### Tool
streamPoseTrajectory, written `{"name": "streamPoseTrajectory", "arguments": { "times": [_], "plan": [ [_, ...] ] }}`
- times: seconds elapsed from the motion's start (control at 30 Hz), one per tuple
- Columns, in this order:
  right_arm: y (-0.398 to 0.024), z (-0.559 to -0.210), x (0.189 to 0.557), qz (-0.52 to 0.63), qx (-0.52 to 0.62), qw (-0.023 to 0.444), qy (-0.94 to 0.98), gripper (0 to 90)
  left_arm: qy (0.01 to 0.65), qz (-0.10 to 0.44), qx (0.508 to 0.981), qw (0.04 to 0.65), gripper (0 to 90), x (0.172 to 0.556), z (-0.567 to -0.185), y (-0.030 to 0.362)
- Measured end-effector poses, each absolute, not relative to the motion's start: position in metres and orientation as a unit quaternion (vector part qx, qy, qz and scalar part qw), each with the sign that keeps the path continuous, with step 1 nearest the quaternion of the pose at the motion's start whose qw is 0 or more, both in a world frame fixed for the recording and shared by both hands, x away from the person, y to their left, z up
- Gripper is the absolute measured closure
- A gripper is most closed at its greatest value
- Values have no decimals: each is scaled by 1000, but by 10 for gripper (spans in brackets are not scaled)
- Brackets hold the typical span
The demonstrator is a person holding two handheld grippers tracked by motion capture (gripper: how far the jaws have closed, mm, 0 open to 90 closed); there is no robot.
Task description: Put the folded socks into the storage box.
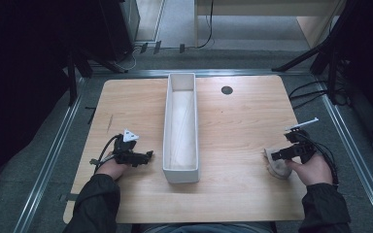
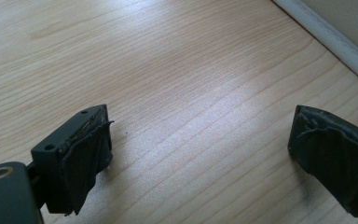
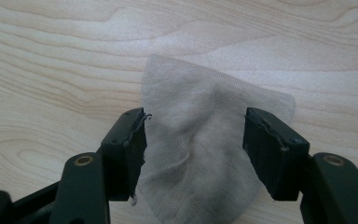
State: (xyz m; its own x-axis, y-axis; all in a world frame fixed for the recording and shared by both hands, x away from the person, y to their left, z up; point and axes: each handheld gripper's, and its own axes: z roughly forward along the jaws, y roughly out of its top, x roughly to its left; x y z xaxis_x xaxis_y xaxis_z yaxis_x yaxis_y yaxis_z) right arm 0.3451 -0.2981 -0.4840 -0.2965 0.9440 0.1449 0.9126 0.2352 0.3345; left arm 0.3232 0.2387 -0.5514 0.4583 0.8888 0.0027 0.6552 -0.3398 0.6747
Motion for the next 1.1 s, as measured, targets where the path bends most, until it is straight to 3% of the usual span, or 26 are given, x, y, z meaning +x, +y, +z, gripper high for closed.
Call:
{"name": "streamPoseTrajectory", "arguments": {
  "times": [0.67,1.1],
  "plan": [
    [-299,-502,350,169,602,27,780,380,484,190,796,309,28,323,-553,237],
    [-293,-507,345,161,606,58,777,423,483,193,795,311,27,322,-553,238]
  ]
}}
